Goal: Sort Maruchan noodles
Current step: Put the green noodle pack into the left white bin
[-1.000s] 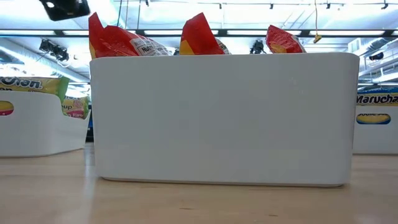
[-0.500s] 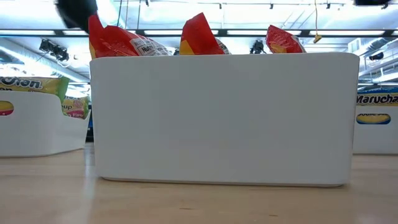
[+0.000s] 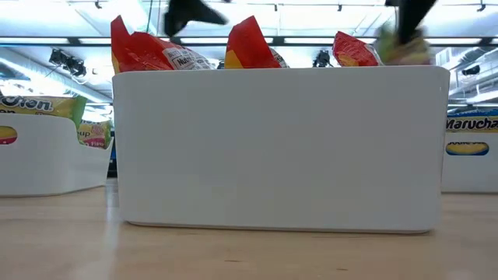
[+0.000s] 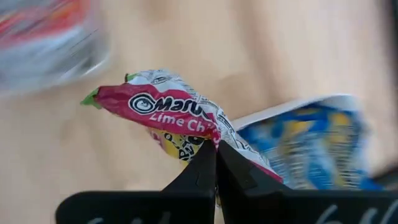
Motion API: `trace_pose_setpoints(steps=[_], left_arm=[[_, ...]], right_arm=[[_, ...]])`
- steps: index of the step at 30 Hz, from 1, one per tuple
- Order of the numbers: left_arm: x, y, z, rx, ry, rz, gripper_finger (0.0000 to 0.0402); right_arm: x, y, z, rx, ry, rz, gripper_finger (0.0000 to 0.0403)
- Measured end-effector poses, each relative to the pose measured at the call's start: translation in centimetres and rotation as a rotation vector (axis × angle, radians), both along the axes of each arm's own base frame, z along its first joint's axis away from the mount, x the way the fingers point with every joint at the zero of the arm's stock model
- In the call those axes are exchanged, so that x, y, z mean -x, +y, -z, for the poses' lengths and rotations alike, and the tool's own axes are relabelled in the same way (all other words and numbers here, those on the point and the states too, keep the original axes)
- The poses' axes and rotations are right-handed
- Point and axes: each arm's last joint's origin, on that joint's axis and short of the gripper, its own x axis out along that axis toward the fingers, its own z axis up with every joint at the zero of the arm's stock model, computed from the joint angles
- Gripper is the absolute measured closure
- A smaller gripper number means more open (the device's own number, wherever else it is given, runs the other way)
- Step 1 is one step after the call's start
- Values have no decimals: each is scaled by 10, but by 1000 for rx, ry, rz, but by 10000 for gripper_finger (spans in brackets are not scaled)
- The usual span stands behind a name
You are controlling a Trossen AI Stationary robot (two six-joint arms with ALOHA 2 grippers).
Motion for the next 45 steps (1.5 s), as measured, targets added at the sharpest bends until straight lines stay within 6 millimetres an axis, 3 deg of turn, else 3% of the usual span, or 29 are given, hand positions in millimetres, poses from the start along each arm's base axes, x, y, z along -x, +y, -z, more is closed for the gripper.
trace_pose_setpoints(steps=[4,9,14,19,23,28,38,42,45], left_arm=[[-21,1,-3,-47,-150,-30,225],[-49,-5,19,-75,-151,8,217],[-68,-14,42,-157,-124,62,166],[-81,-20,47,-263,-195,-14,100],[-89,-17,52,-311,-225,-69,84],[-100,-12,63,-302,-254,-84,84],[-105,-9,76,-320,-201,-76,88],[-105,-10,76,-365,-189,24,121],[-105,-13,77,-440,-168,89,170]], right_arm=[[-3,-33,4,91,-79,133,398],[-21,-60,12,59,-121,143,398],[-34,-76,9,-41,-182,86,398],[-41,-89,6,-109,-225,41,398],[-44,-97,6,-117,-249,60,398],[-54,-100,1,-157,-359,63,398],[-67,-81,-10,-380,-519,-59,398],[-64,-79,-14,-388,-536,-61,398],[-63,-80,-18,-381,-571,-21,395]])
